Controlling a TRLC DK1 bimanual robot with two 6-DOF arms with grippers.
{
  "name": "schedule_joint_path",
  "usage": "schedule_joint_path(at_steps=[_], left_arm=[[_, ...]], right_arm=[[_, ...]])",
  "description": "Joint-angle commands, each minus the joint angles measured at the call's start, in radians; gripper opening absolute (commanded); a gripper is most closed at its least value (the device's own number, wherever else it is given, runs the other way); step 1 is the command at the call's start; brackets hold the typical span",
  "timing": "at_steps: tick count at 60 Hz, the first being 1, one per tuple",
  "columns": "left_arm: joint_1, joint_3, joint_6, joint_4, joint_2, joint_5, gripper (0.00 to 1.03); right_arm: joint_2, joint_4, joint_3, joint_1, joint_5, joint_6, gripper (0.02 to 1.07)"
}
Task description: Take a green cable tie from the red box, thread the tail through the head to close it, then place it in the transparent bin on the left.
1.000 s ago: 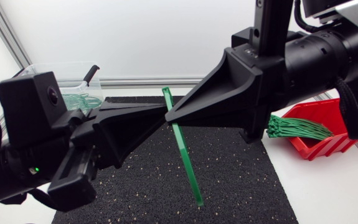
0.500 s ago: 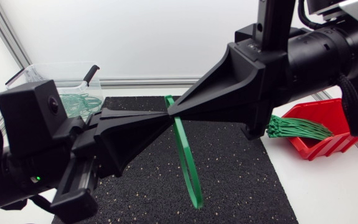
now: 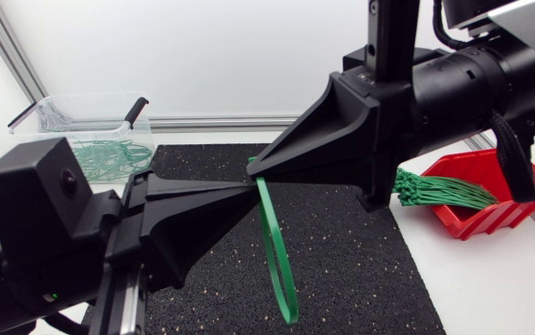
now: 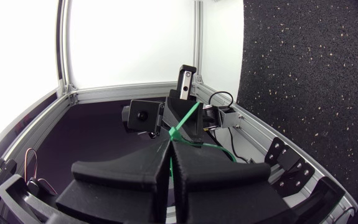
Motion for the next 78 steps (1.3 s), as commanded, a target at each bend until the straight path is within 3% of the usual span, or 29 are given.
schedule_joint_path(at_steps=[1, 9, 16, 39, 47, 70, 78], left_arm=[[-0.024, -0.020, 0.050, 0.016, -0.028, 0.007, 0.04], [0.001, -0.017, 0.073, 0.018, -0.025, 0.006, 0.04], [0.022, -0.014, 0.075, 0.019, -0.010, 0.006, 0.04], [0.093, -0.025, 0.083, 0.021, 0.017, 0.041, 0.04], [0.107, -0.037, 0.130, -0.002, 0.001, 0.067, 0.04], [0.097, -0.054, 0.465, -0.103, 0.015, 0.090, 0.04], [0.110, -0.046, 0.554, -0.102, 0.046, 0.090, 0.04]], right_arm=[[0.023, -0.009, 0.013, -0.017, 0.019, 0.023, 0.08], [0.016, -0.023, 0.011, -0.019, 0.016, 0.020, 0.10], [0.003, -0.027, 0.009, -0.011, -0.001, 0.006, 0.34], [-0.051, -0.020, 0.011, -0.039, -0.019, -0.003, 0.58], [-0.042, -0.023, 0.017, -0.091, -0.021, -0.020, 0.72], [0.073, -0.041, 0.016, -0.169, -0.093, -0.254, 0.72], [0.139, -0.132, 0.048, -0.168, -0.142, -0.416, 0.71]])
